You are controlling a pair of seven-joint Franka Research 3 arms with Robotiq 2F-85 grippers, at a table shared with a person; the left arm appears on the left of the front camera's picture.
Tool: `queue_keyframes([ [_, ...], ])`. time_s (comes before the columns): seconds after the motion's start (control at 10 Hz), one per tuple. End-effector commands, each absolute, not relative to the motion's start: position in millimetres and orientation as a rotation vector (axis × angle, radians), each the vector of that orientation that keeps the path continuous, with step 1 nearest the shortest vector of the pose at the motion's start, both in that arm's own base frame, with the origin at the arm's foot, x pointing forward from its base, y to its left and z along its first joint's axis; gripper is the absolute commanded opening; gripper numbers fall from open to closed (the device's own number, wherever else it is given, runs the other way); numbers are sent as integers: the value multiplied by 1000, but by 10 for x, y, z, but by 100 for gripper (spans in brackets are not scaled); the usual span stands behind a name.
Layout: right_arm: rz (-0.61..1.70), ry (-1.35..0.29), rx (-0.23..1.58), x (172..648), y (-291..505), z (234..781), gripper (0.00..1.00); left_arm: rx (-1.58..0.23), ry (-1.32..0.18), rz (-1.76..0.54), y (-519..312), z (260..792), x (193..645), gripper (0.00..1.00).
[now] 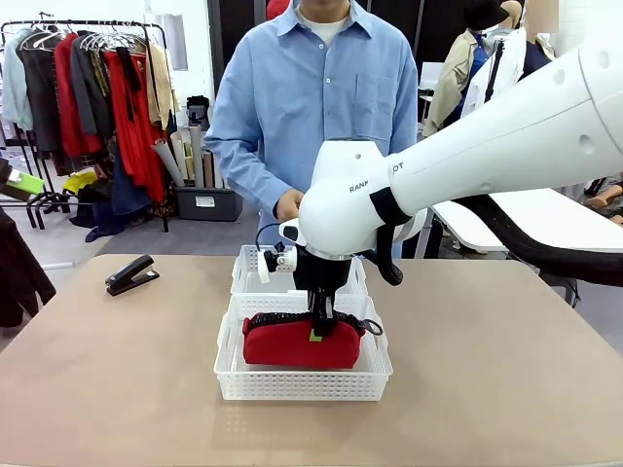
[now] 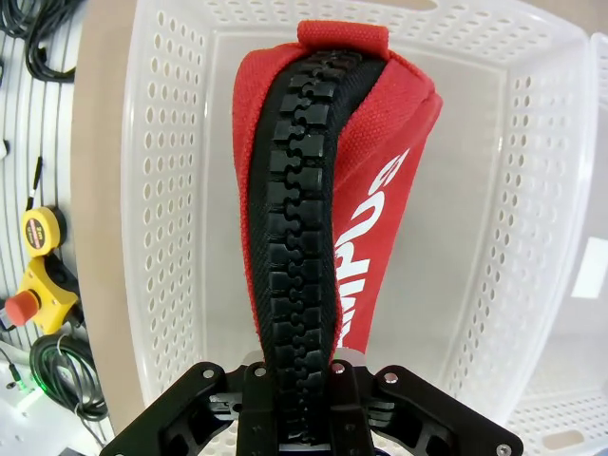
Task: Distribute items into two baskets.
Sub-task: Place the picked Pencil pouch into the Organizing basket as instructed by the person.
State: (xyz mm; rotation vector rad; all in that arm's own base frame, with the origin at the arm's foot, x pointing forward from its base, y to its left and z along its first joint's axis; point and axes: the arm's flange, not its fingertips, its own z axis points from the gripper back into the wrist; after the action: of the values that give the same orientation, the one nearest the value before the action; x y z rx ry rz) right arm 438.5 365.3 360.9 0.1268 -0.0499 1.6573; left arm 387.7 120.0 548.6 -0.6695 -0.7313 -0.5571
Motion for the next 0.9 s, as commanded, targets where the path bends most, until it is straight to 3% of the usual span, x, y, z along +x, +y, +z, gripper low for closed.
queue_keyframes([
  [0.0,1640,-61,92,4379,3670,3574,0,-688,-747,-552,1186,5497,3878,100],
  [0.1,1643,-55,94,4381,3677,3546,0,-688,-747,-552,1186,5497,3878,100],
  [0.2,1646,-53,95,4384,3678,3538,14,-688,-747,-552,1186,5497,3878,100],
  [0.6,1646,-81,100,4368,3599,3662,88,-688,-747,-552,1186,5497,3878,100],
  [0.7,1642,-94,102,4361,3562,3730,100,-688,-747,-552,1186,5497,3878,100],
  [0.8,1639,-113,105,4334,3511,3831,100,-688,-747,-552,1186,5497,3878,100],
])
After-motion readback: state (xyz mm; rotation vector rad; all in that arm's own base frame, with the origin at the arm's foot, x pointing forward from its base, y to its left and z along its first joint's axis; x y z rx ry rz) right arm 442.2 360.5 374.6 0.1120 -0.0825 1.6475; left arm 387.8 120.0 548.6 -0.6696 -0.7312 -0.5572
